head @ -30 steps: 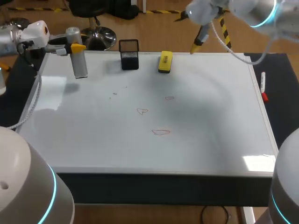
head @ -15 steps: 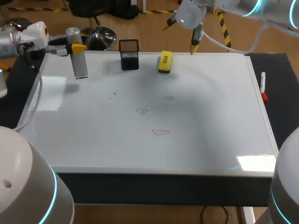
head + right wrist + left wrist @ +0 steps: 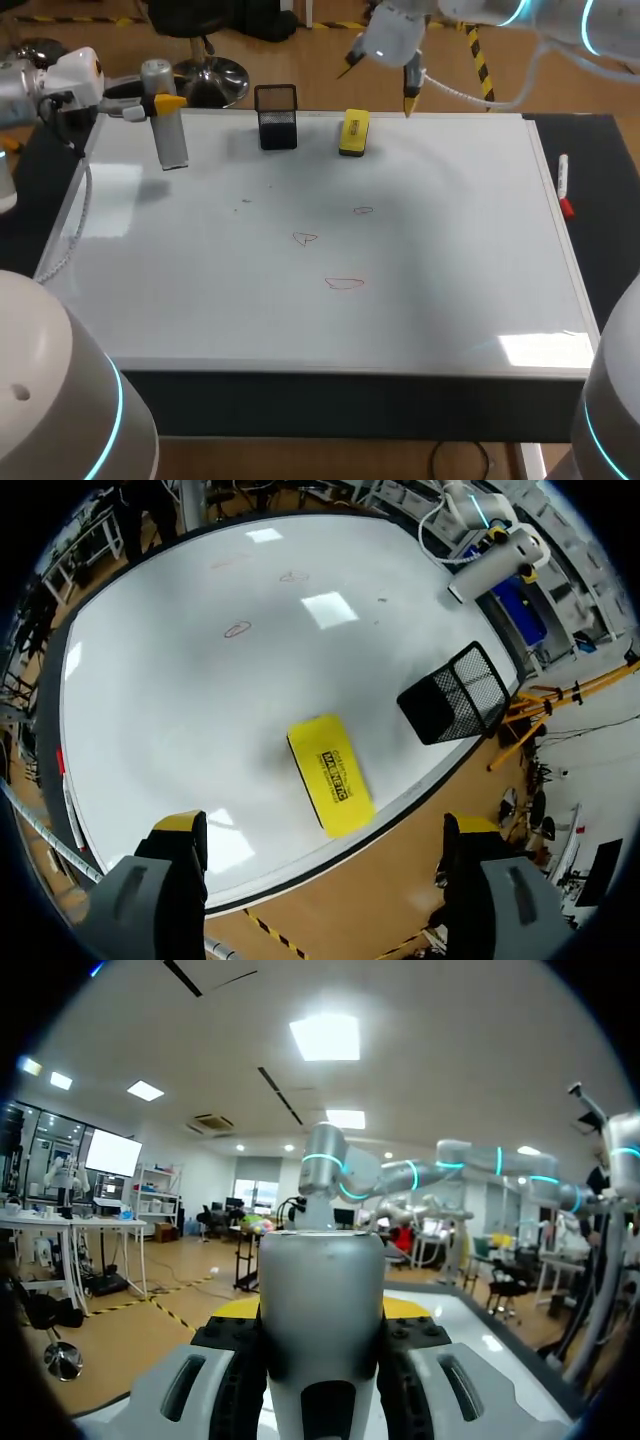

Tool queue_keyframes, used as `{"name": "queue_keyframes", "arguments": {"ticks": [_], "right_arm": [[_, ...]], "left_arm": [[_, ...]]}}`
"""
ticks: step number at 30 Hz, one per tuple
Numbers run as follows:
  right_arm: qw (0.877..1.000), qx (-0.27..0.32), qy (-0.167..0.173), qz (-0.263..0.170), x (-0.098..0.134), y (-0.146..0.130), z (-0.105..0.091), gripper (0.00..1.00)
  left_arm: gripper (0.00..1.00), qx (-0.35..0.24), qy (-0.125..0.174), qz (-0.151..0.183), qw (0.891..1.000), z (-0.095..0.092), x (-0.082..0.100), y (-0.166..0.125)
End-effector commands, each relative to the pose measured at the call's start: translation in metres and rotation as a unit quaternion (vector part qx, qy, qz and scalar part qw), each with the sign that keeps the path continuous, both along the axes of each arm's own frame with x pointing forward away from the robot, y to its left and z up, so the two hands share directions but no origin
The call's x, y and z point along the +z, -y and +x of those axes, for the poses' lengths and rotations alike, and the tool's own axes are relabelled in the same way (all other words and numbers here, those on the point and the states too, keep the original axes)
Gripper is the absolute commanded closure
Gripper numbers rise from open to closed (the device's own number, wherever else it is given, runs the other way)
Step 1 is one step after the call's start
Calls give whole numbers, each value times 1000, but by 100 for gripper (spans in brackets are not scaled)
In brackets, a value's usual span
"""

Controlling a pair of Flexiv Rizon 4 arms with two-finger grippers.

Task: Pick up the inspection probe, press it on each red-marked spot on the whiteboard one by one, put down the probe, pick up the eraser, and wipe off all the red marks.

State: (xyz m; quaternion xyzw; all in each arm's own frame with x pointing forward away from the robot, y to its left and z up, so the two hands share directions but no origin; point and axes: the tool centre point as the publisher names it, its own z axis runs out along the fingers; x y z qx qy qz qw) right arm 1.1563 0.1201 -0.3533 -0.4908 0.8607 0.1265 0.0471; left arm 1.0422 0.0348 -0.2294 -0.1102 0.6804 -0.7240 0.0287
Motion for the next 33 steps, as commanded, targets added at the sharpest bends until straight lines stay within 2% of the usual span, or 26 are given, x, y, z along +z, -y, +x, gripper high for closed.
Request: {"name": "queue_keyframes", "arguments": {"ticks": [1,4,15,23,33], "right_arm": [[997,0,-10,-72,-2,-11,1,0],[998,-8,4,-68,-6,-13,2,0],[998,-1,19,-62,-19,-18,-3,0],[997,32,40,-54,-32,-12,-6,0],[994,78,42,-57,-41,-11,-8,0]], "left_arm": [[100,6,1,2,1000,-4,3,1],[100,6,1,2,1000,-4,3,1],[100,6,1,2,1000,-4,3,1],[100,6,1,2,1000,-4,3,1],[100,6,1,2,1000,-4,3,1]]}}
